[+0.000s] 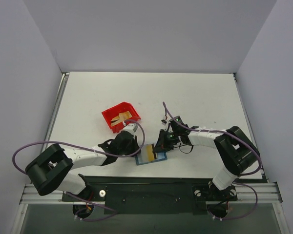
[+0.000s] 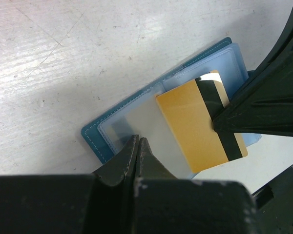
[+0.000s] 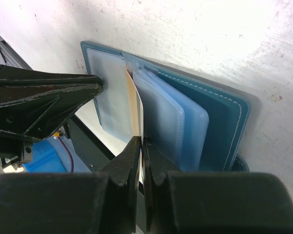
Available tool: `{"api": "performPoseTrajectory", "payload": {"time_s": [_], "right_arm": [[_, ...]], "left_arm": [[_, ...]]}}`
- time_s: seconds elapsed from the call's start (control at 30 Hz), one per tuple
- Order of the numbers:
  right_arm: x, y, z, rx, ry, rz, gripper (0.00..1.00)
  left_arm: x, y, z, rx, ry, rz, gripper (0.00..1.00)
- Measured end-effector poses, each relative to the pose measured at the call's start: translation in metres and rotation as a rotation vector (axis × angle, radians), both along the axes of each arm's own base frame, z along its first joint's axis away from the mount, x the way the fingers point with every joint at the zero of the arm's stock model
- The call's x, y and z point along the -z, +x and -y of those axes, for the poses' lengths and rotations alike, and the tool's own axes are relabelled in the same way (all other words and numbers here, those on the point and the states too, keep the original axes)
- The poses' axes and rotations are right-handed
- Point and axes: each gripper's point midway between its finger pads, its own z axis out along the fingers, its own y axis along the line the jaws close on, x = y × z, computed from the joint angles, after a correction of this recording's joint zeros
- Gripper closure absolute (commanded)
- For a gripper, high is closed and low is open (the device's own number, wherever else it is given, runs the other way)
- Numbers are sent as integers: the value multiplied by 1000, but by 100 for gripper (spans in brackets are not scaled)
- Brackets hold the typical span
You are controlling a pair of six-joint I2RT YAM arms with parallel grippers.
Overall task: Put the credit cards into the card holder
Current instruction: Insert the credit card into the card holder.
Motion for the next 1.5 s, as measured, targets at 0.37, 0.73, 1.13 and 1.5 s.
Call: {"api": "performPoseTrajectory", "payload": {"time_s": [0.37,0.73,1.13,1.5], "right_arm": [[7,-1,-7,-12,40,-25,100],[9,-1,-8,-13,47,-34,100],[11,-1,-9,-16,50,-37,100],[11,2,-14,-27,63,-40,100]], "left_arm": [[-3,-7,-14,-18,42,-15,100],[-9,-18,-31,-37,40,-8,100],[5,-23,-33,-43,61,-46,100],[6,-23,-32,-44,58,-46,100]]}}
